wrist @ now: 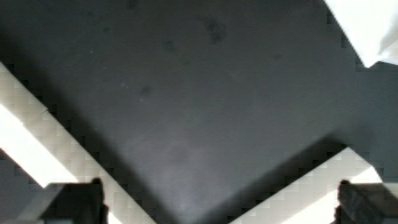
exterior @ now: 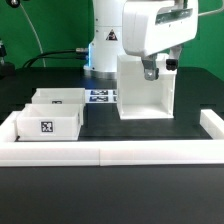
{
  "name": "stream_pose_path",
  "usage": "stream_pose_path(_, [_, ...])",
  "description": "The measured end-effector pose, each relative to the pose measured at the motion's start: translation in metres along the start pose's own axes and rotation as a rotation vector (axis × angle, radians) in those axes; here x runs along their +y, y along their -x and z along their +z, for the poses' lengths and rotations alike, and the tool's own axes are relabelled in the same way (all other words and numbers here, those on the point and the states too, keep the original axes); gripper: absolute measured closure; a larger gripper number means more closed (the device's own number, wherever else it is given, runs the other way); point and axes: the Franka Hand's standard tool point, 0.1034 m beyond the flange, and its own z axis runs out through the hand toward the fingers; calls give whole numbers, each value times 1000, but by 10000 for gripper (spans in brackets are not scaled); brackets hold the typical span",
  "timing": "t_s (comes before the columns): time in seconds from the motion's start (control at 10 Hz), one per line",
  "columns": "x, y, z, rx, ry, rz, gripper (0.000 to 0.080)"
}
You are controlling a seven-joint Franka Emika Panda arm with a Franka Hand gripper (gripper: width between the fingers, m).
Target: Assemble drawer
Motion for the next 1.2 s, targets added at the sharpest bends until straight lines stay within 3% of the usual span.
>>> stream_pose_path(0.6, [0, 1, 0, 0, -1, 1, 150])
stream_pose_path(0.9, [-29, 25, -7, 10, 14, 198, 150])
stream_pose_path(1.2, [-58, 34, -19, 14, 29, 357, 150])
